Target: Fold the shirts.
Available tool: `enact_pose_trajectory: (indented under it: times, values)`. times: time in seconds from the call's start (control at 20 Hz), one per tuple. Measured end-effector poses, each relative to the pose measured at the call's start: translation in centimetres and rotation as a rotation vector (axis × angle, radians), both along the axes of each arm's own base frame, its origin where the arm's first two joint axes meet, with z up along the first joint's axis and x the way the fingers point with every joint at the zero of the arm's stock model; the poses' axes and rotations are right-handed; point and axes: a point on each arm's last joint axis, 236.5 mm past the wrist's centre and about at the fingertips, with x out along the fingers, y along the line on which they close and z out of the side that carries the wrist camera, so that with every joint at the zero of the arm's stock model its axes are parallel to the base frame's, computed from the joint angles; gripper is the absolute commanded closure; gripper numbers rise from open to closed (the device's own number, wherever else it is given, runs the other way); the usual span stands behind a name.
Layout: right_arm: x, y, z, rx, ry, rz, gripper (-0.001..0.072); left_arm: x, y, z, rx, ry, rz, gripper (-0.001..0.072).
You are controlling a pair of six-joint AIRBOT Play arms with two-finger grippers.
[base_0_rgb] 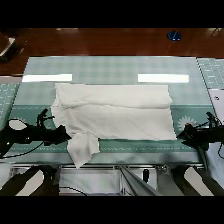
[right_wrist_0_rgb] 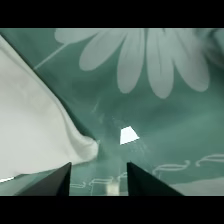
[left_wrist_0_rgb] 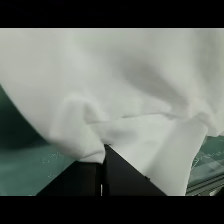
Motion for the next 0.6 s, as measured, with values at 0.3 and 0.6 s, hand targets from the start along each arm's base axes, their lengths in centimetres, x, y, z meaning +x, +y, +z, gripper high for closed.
enact_pose_trajectory:
  times: [0.3,0.6]
  values:
    - [1.6,1.9,-0.9,0.043,-0.019,0.022,0.0308,0.1,0.0,0.0,-0.002,-0.004,0.002,0.0689]
    - [4.5,3.9,-1.4,0.146,-0.103,-0.004,0.0691,0.5,-0.1,0.2,-0.006,-0.016,0.004,0.0689]
